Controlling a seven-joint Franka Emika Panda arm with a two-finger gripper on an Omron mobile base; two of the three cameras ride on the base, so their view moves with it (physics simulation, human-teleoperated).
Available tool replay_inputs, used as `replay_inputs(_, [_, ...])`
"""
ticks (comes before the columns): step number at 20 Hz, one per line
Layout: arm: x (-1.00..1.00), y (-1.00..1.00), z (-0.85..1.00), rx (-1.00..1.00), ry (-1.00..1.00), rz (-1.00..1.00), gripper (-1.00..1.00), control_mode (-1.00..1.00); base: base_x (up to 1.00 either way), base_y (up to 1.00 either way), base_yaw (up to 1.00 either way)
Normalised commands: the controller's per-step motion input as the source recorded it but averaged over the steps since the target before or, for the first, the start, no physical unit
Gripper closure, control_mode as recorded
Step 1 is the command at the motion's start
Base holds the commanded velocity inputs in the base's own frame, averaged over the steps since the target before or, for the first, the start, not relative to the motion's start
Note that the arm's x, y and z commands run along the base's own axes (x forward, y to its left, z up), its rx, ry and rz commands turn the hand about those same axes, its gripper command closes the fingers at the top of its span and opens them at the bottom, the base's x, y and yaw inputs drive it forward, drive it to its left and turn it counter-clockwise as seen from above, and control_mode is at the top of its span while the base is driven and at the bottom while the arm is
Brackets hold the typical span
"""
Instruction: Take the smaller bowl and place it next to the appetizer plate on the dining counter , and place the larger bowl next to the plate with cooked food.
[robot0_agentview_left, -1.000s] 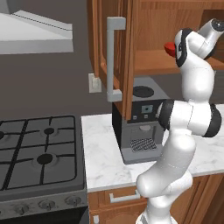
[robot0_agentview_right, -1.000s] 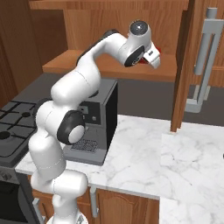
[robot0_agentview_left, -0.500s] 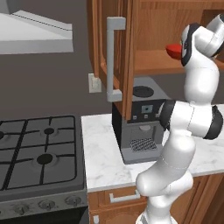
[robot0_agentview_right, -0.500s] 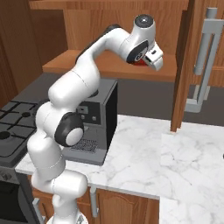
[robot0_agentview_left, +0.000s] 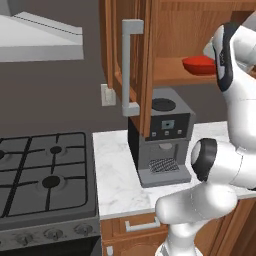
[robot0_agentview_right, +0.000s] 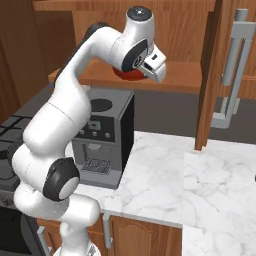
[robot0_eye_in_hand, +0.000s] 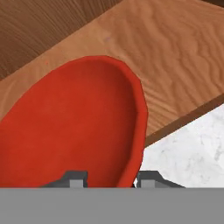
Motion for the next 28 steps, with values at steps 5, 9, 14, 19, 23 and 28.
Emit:
replay_inputs(5, [-1.00,0.11,-0.27,-0.04,-0.12,0.02,1.00,-1.00,0.00,0.00,0.00])
replay_inputs(9, [-1.00,0.07,-0.09,0.00,-0.15,0.02,1.00,-1.00,0.00,0.00,0.00])
replay_inputs(14, [-0.96,0.31,0.00,-0.06,-0.15,0.23,1.00,-1.00,0.00,0.00,0.00])
replay_inputs(19, [-0.53,0.04,0.00,-0.03,-0.01,0.18,1.00,1.00,-0.40,0.00,0.10])
replay_inputs(23, [0.00,0.00,0.00,0.00,0.00,0.00,1.00,1.00,-1.00,0.00,0.22])
replay_inputs(28, [0.00,0.00,0.00,0.00,0.00,0.00,1.00,1.00,-1.00,0.30,0.21])
